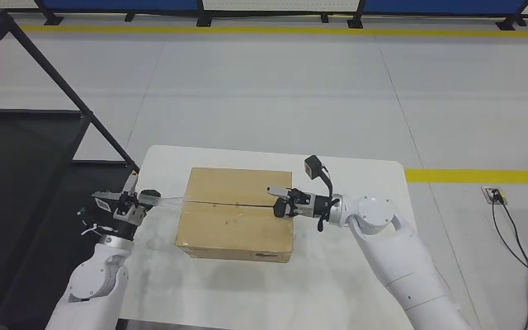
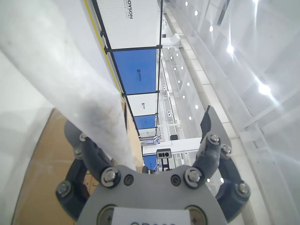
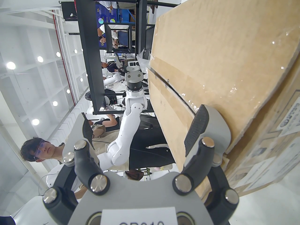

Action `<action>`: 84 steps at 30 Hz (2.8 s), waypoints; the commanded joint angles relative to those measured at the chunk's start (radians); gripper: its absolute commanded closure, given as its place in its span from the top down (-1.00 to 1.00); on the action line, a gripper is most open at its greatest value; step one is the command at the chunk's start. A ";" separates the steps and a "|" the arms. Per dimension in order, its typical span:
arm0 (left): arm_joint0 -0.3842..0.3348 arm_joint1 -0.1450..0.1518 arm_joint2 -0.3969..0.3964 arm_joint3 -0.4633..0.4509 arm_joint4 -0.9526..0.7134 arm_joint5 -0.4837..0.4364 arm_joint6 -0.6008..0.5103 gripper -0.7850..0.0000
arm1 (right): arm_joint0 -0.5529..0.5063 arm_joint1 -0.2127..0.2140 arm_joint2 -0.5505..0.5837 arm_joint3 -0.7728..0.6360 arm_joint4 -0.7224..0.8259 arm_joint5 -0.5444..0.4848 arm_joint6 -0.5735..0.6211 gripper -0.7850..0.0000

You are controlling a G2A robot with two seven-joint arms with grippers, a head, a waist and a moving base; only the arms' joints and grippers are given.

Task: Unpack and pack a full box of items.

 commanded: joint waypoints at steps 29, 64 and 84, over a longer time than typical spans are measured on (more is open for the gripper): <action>0.082 -0.012 0.057 -0.336 0.333 0.010 0.095 1.00 | 0.000 0.000 0.000 0.000 0.000 0.000 0.000 1.00; 0.036 -0.049 0.239 -0.298 0.600 0.027 0.135 1.00 | 0.000 0.000 0.000 0.000 0.000 0.000 0.000 1.00; 0.015 -0.064 0.283 -0.297 0.641 0.045 0.113 1.00 | 0.000 0.000 0.000 0.000 0.000 0.000 0.000 1.00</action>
